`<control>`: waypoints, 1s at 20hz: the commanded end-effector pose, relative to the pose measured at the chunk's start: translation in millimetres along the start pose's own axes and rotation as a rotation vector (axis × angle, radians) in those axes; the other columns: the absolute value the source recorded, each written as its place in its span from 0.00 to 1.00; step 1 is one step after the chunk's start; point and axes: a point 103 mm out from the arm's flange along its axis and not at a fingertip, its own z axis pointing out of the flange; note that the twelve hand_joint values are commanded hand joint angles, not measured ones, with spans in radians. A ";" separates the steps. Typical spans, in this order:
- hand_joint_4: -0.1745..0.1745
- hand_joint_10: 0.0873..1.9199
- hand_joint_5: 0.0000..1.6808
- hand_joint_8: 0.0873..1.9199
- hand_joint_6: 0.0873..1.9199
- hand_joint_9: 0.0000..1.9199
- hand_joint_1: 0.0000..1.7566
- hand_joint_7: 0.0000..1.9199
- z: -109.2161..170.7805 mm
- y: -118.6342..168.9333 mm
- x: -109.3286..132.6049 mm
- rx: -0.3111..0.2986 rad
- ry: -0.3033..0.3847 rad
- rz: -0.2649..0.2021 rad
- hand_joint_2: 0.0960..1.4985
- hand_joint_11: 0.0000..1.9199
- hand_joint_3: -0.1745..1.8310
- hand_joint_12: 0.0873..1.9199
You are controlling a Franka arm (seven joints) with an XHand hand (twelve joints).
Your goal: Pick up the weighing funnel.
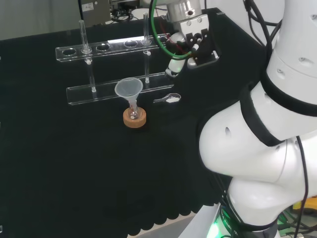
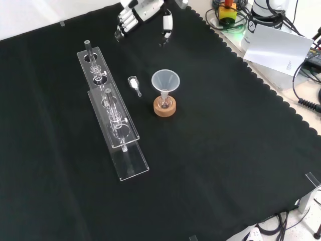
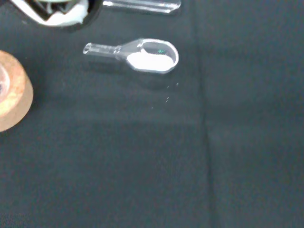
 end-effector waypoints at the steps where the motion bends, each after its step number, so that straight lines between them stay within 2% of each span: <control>1: 0.34 0.37 0.02 0.00 0.00 0.03 0.42 0.03 18.7 5.2 49.3 -0.085 -0.017 -0.211 0.37 0.01 0.37 0.74; 8: 0.32 0.37 0.06 0.01 0.00 0.07 0.42 0.09 24.3 8.3 40.9 -0.087 0.010 -0.218 0.37 0.04 0.37 0.73; 13: 0.32 0.35 0.09 0.24 0.00 0.10 0.43 0.04 28.4 10.6 35.0 -0.086 0.022 -0.219 0.37 0.04 0.38 0.73; 20: 0.32 0.35 0.12 0.29 0.00 0.12 0.44 0.05 32.5 13.3 26.4 -0.089 0.031 -0.217 0.37 0.05 0.38 0.73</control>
